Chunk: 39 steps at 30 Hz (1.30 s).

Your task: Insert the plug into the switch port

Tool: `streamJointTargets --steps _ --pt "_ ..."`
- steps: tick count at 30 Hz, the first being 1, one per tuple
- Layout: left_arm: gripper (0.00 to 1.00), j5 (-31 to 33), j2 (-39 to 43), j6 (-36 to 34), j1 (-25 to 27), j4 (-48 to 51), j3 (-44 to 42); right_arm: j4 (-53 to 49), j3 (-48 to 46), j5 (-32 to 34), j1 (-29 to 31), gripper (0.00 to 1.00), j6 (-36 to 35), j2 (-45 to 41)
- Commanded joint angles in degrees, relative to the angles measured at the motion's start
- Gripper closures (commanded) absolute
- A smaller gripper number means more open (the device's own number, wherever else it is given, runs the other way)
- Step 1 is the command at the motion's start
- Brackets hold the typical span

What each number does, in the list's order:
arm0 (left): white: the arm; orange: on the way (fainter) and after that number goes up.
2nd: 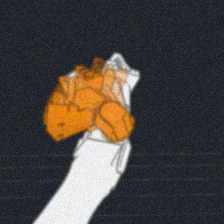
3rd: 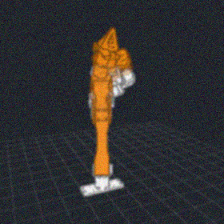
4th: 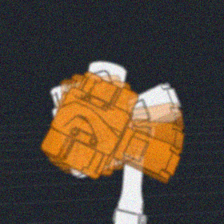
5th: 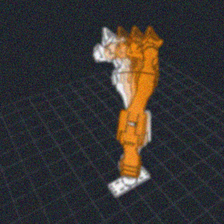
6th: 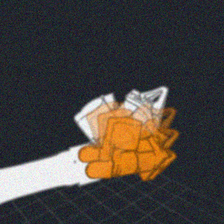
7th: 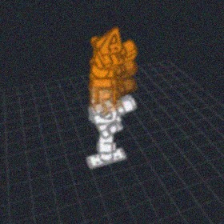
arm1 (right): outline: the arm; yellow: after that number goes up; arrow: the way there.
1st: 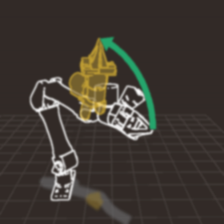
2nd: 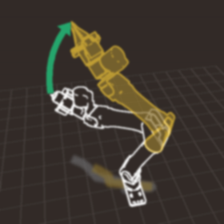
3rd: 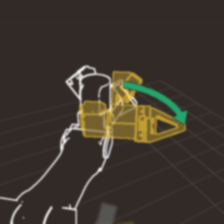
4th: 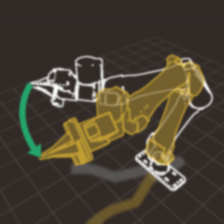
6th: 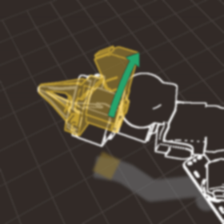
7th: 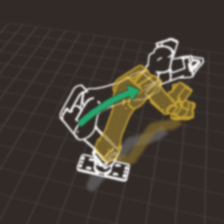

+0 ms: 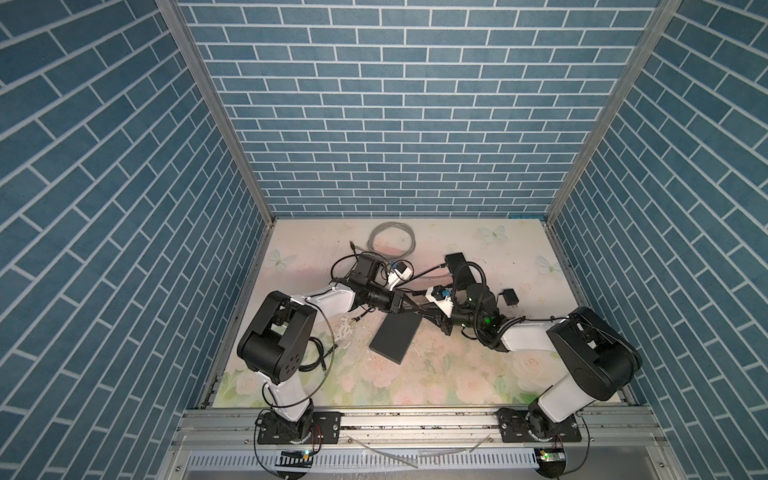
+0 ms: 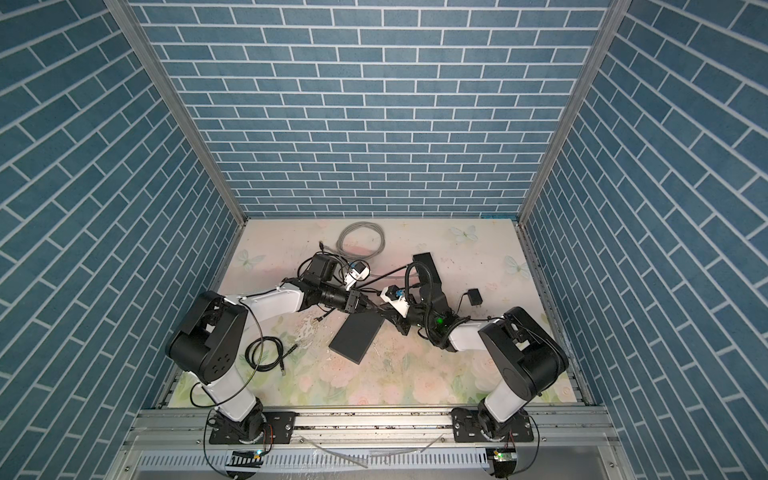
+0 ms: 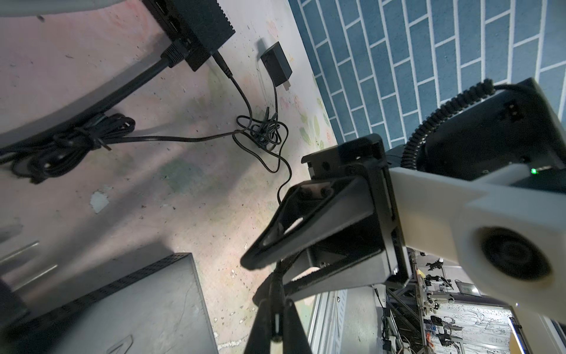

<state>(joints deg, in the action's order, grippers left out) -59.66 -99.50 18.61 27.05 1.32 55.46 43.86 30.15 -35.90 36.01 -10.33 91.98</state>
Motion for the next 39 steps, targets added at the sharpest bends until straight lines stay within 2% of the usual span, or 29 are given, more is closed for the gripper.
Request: streamJointTargets --steps 1,3,6,9,14,21,22,24,26,28,31,35,39 --pt "0.98 -0.46 -0.43 -0.22 -0.42 0.44 -0.44 2.73 -0.45 -0.49 0.03 0.84 0.56 -1.13" --pt "0.98 -0.32 -0.46 -0.12 -0.42 0.5 -0.44 2.82 -0.49 -0.79 0.0 0.83 0.74 -1.21" --pt "0.98 0.07 -0.86 -0.03 -0.58 0.68 -0.35 3.39 -0.79 -0.81 0.07 0.75 1.11 -1.64" --pt "0.98 -0.1 -0.98 0.11 -0.67 0.53 -0.35 3.41 -1.25 -0.73 0.03 0.75 0.84 -2.27" --pt "0.98 -0.19 -0.87 0.36 -0.65 0.26 -0.27 1.26 -0.73 -1.49 0.07 0.88 -0.29 -2.1" --pt "0.98 -0.59 -1.22 1.05 -0.68 -0.53 -0.44 2.46 -0.71 -3.18 0.03 0.97 -0.03 -1.33" --pt "0.91 -0.27 -1.22 1.14 -0.76 -0.45 -0.36 2.47 -0.7 -3.3 0.03 0.98 -0.04 -1.22" --pt "0.73 2.34 -0.62 1.7 -1.39 -0.09 -0.57 1.2 -0.58 -2.7 0.03 0.98 -0.04 -1.2" --pt "0.67 5.12 0.8 2.37 -2.31 0.27 -0.94 -2.15 -0.39 -1.18 0.03 0.98 -0.28 -1.6" --pt "0.56 9.72 3.2 2.12 -3.58 2.74 -1.23 -7.37 -0.45 -0.19 0.04 0.98 -0.79 -2.78" --pt "0.52 17.82 6.75 -1.47 -4.78 9.04 -0.84 -14.5 -0.65 2.53 0.03 0.98 1.37 -4.97" --pt "0.51 29.23 8.6 -5.8 -4.73 15.58 -0.05 -17.72 -3.16 3.96 0.33 0.97 6.17 -7.4" --pt "0.51 32.97 6.4 -7.35 -4.39 18.34 0.28 -18.64 -4.56 6.77 1.32 0.97 8.22 -6.47"
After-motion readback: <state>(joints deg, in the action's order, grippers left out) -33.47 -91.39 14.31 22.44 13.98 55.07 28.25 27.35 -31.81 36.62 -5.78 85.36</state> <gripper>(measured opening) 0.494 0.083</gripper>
